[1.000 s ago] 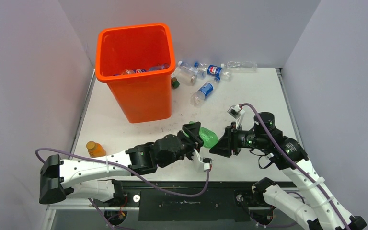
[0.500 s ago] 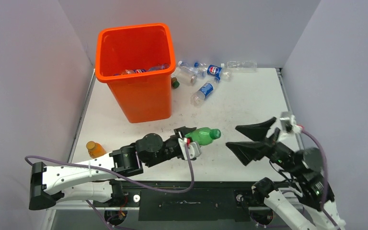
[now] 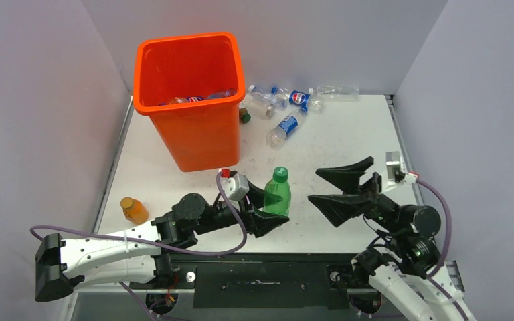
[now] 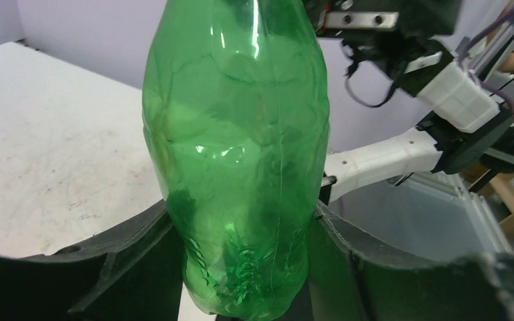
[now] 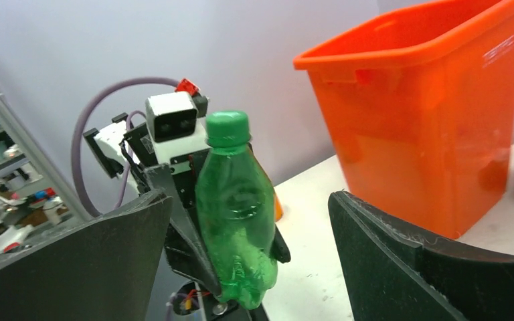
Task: Put the plastic bottles in the bin
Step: Pick up the plastic bottle at the center of the board.
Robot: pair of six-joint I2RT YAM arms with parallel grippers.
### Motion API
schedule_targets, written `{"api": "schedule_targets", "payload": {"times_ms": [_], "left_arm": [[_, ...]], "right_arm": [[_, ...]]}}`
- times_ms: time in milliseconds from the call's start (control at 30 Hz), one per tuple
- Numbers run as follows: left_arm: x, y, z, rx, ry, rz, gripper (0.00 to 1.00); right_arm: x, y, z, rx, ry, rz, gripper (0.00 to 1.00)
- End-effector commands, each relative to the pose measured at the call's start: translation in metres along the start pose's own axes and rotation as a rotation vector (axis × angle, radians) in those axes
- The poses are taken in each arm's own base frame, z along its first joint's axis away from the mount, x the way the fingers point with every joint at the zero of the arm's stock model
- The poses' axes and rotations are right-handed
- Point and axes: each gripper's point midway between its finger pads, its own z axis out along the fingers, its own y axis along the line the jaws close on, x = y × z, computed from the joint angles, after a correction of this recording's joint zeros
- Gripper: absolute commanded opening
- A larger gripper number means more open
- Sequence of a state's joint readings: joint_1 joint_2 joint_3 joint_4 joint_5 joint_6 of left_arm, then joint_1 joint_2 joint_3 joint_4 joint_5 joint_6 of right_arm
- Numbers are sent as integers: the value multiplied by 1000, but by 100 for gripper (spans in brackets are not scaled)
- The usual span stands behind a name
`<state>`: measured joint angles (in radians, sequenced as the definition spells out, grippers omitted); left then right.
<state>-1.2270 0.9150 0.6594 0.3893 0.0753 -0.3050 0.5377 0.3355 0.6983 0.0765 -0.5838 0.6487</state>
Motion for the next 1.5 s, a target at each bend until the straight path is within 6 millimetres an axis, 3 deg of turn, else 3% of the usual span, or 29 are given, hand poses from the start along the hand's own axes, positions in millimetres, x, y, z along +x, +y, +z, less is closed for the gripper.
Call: {"api": "schedule_targets", "payload": {"times_ms": [0,200,600,667,767,833,967,1100,1167,1267,1300,1367,1467], "left_arm": [[-61,-29,2,107,-180,-88,18],[-71,-15,8,28,-216,-72,17],[-79,-14,27,11,-196,-23,17],[-80,-14,28,14,-195,-23,17],[-79,-16,29,26,-186,-24,17],[-76,-16,29,27,-177,-26,17],[-72,-14,24,18,-170,-27,20],[-70,-16,23,31,-165,-28,22],[-68,-17,23,37,-163,-26,34],[-69,-18,19,42,-176,-18,88],[-69,-17,16,37,-184,-15,98],[-76,-13,7,15,-227,-9,96],[-95,-5,-15,-45,-305,19,96]], "right_arm": [[-6,15,20,-144,-21,67,90],[-2,15,32,-192,-5,121,92],[43,2,55,-155,138,163,98],[51,4,58,-147,149,160,88],[57,4,61,-130,144,163,65],[56,4,62,-130,123,162,62],[49,9,61,-150,71,168,73],[49,4,63,-129,55,172,45],[52,6,64,-141,59,178,34],[51,8,63,-147,56,162,18],[50,6,62,-136,58,148,11],[47,4,58,-105,76,111,6],[51,-2,51,-63,136,28,5]]}}
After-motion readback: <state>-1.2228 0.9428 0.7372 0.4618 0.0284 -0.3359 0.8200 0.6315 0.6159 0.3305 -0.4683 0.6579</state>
